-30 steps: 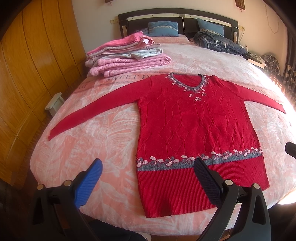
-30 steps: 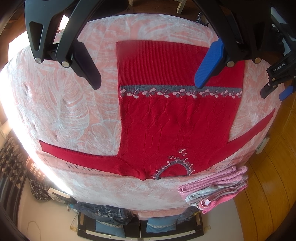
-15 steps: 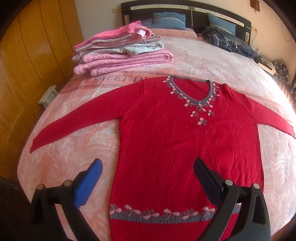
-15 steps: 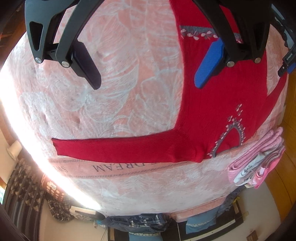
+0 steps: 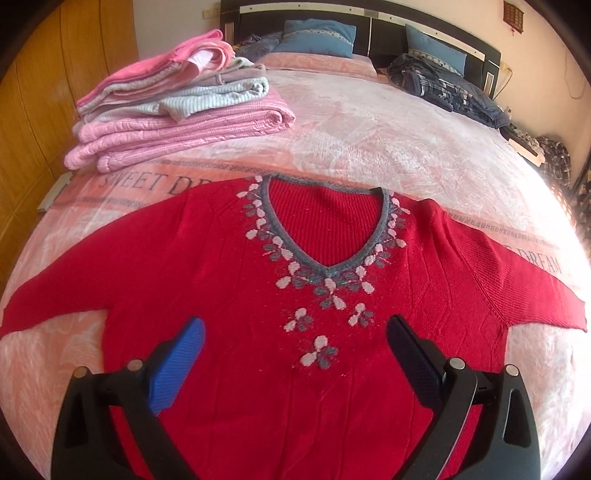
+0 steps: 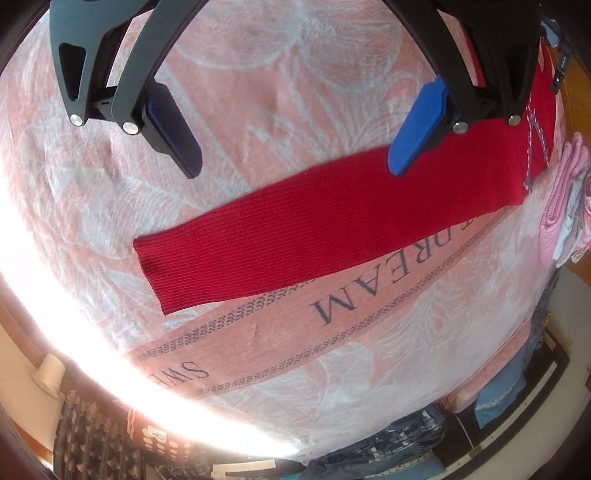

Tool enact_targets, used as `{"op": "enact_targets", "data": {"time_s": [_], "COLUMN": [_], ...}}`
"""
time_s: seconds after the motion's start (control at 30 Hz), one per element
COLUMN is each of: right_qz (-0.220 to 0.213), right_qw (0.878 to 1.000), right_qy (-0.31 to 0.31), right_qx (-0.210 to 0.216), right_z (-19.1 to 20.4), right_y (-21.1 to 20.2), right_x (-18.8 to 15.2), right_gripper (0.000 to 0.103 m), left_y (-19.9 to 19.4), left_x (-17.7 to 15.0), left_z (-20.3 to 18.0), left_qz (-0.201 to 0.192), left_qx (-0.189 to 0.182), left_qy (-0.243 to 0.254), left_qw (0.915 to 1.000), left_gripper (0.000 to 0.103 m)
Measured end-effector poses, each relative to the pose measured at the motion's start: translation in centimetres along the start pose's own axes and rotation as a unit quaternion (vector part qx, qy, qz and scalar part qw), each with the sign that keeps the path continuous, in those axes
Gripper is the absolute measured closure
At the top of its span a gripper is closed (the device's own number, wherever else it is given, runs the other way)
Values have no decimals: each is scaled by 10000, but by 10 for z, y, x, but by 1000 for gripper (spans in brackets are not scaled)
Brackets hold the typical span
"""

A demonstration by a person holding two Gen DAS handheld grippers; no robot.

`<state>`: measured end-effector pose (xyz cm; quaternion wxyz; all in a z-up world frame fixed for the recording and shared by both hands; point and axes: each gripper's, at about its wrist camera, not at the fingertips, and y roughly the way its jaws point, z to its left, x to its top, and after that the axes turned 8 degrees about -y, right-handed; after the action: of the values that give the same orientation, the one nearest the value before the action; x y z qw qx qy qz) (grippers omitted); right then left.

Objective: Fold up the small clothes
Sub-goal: 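Move the right tool to the sweater's sleeve cuff and grasp it, then carry the sleeve cuff with the right tool across the sweater body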

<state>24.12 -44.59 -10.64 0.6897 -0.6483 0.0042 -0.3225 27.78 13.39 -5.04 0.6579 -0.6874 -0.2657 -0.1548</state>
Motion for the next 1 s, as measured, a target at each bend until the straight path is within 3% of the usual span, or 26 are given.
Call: {"op": "enact_targets", "data": {"time_s": [0.23, 0.4, 0.5, 0.53, 0.67, 0.77, 1.0], "right_qz": [178, 295, 179, 167, -74, -344, -671], "right_qw": [9989, 9969, 9978, 9978, 9997, 9983, 9959], "right_qy": [152, 642, 469, 308, 252, 382, -284], "right_qx": [-398, -334, -430, -568, 28, 268, 530], "right_z": [-66, -106, -106, -103, -105, -105, -44], "right_y": [34, 62, 65, 65, 58, 45, 11], "right_x": [28, 32, 31, 31, 28, 27, 30], "right_gripper": [3, 4, 25, 38, 90, 99, 99], "left_y": [39, 60, 70, 71, 73, 68, 62], "left_x": [2, 1, 3, 3, 4, 6, 21], "left_z": [-41, -52, -53, -54, -56, -51, -24], "left_qz": [-50, 0, 35, 24, -21, -84, -171], "left_qx": [148, 365, 477, 513, 608, 628, 598], "left_qy": [55, 38, -98, -122, -138, -129, -269], "left_qw": [9999, 9993, 9988, 9986, 9981, 9979, 9977], "left_gripper": [4, 4, 4, 4, 4, 4, 4]}}
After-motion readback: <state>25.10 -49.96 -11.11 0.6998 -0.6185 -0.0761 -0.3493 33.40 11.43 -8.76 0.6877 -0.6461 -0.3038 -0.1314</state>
